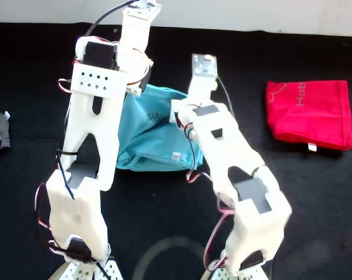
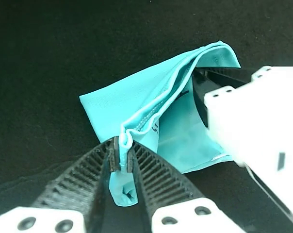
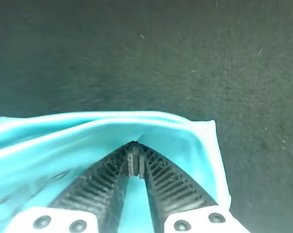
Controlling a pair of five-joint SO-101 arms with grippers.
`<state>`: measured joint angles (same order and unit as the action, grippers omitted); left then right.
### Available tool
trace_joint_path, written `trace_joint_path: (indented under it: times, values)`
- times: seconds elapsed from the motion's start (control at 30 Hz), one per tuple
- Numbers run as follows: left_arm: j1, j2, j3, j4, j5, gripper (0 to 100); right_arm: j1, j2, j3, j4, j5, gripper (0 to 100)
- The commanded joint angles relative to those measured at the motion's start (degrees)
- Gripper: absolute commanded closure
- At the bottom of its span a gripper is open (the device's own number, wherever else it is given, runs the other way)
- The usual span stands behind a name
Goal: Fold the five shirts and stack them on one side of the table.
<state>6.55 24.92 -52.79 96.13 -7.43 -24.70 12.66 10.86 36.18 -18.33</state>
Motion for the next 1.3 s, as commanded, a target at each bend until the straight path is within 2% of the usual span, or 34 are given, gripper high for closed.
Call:
trace_joint_path:
  times: [0.0, 0.2, 0.37, 0.47, 0.53, 0.67, 0.87, 1.27]
  values:
    - [2.59, -3.03, -2.07, 0.26, 0.18, 99, 1.01, -14.29, -1.98, 8.75, -0.26, 98.5]
    - [7.25, -3.03, -1.98, 1.41, 0.44, 99, 8.75, -34.51, 1.89, 21.23, 0.44, 98.5]
    - [12.53, -2.95, -0.92, 4.13, 0.44, 99, 21.76, -51.03, 9.89, 22.37, 7.56, 98.5]
    - [15.08, -2.95, 5.14, 3.96, 0.35, 99, 25.63, -60.00, 18.15, 22.20, 9.76, 98.5]
    - [16.48, -2.95, 10.95, 3.60, 0.35, 99, 26.68, -65.10, 23.60, 22.02, 10.64, 98.5]
    - [19.12, -3.03, 21.23, -2.73, 0.44, 99, 27.03, -72.13, 31.96, 22.02, 11.25, 98.5]
    - [24.04, -3.12, 30.64, -9.76, 0.44, 99, 27.12, -76.00, 39.96, 21.93, 10.99, 98.5]
    - [22.37, -3.56, 32.40, -8.26, 0.35, 99, 27.12, -76.18, 47.60, 16.04, 10.73, 98.5]
